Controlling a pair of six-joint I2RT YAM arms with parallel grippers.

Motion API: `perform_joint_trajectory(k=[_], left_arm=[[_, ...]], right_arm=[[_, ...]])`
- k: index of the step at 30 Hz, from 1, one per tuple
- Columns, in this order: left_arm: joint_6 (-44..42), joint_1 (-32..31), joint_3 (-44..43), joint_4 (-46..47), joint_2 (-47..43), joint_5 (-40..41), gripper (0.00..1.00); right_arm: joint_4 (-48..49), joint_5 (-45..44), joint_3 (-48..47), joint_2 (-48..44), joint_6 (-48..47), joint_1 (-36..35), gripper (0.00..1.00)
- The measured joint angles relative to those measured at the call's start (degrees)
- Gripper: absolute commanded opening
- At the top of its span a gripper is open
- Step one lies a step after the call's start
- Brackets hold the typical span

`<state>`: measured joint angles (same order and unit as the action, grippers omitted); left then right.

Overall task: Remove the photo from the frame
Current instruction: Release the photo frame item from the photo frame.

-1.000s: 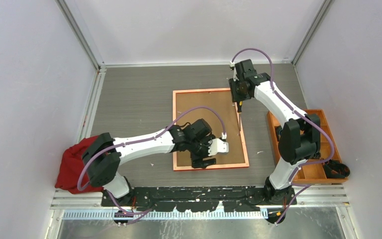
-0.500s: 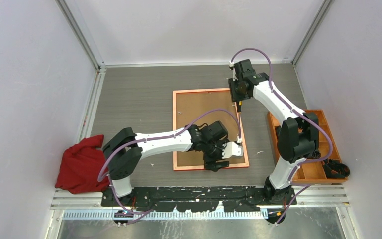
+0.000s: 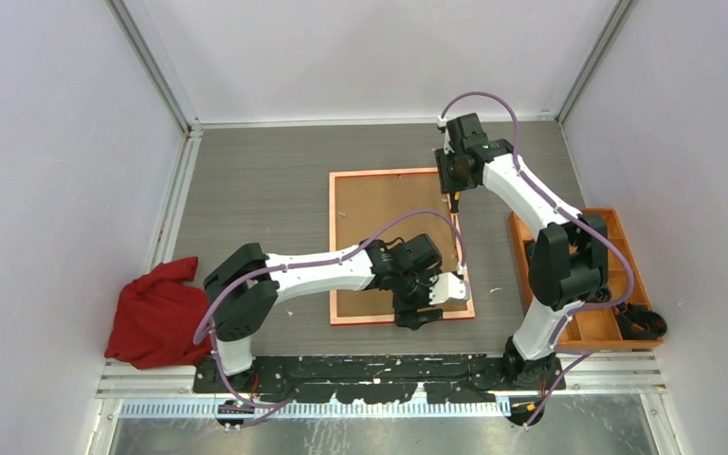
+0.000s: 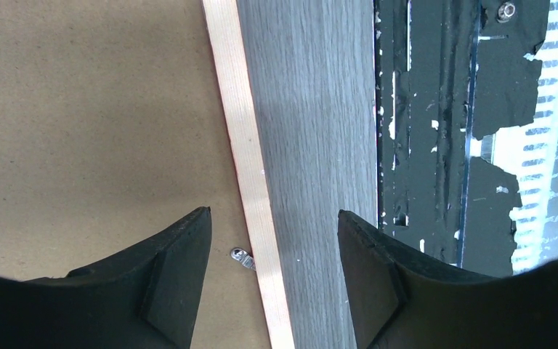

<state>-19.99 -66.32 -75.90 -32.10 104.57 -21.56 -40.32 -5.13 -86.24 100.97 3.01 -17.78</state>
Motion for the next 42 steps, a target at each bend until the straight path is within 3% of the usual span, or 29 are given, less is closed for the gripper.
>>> perform_joint_trajectory(k=[34,42], left_arm=[[-0.9,-0.9,0.0,0.2,0.2,-1.4,0.65],[-0.9,-1.6,2.2,3.4,0.7,4.9,0.62]], right_arm=[[3.5,6.9,3.0,-2.6,4.7,6.1,0.01],[3.9,7.7,3.3,-2.6,5.4,5.7,0.01]])
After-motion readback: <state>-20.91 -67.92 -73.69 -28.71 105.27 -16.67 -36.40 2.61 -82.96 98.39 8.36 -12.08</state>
